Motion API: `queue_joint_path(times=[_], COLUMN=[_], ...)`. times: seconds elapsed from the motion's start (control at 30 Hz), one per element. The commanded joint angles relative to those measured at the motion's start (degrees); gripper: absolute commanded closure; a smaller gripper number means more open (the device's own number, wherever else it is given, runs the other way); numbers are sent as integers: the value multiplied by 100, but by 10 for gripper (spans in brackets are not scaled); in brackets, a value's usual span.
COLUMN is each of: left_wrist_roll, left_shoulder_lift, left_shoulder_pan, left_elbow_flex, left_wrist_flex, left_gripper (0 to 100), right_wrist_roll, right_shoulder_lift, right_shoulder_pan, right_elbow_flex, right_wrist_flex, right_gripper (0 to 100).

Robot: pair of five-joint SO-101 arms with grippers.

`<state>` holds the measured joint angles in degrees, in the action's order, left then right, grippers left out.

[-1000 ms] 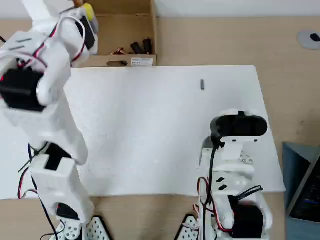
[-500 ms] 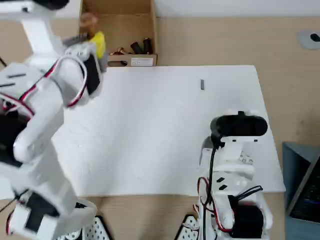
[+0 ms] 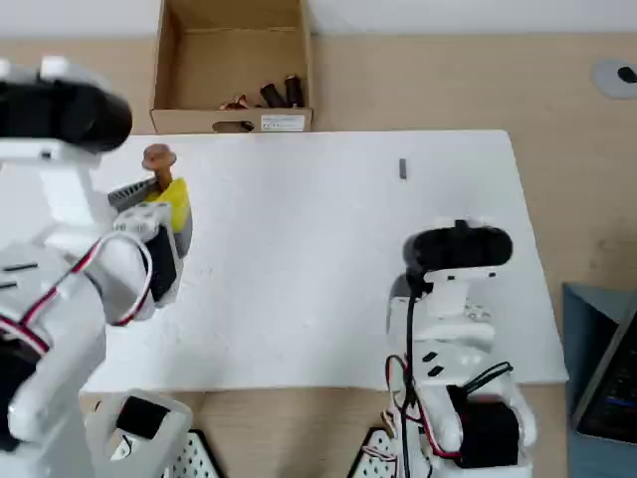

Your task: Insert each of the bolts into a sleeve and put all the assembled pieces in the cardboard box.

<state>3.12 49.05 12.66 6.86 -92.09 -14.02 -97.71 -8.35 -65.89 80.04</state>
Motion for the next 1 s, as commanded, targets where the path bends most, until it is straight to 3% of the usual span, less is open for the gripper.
queue_joint_path(times=[0.0, 0.27, 0.5, 0.6, 0.97], left_wrist_roll=[-26, 9, 9, 88, 1644], left_shoulder_lift=[1086, 3521, 5367, 5596, 5534], left_shoulder_pan=[-97, -105, -62, -70, -44], left_elbow_flex=[-1662, -5064, -7103, -7464, -7622], left_wrist_flex=[818, 2409, 3710, 4070, 5037], left_gripper=[998, 998, 998, 998, 998], right_wrist_roll=[35, 35, 35, 35, 35], right_shoulder_lift=[-57, -57, -57, -57, -48], right_shoulder_pan=[-312, -664, -1147, -1393, -2897], right_elbow_flex=[-13, -92, -92, -110, -620], right_wrist_flex=[-308, -360, -448, -659, -1916], right_gripper=[989, 989, 989, 989, 989])
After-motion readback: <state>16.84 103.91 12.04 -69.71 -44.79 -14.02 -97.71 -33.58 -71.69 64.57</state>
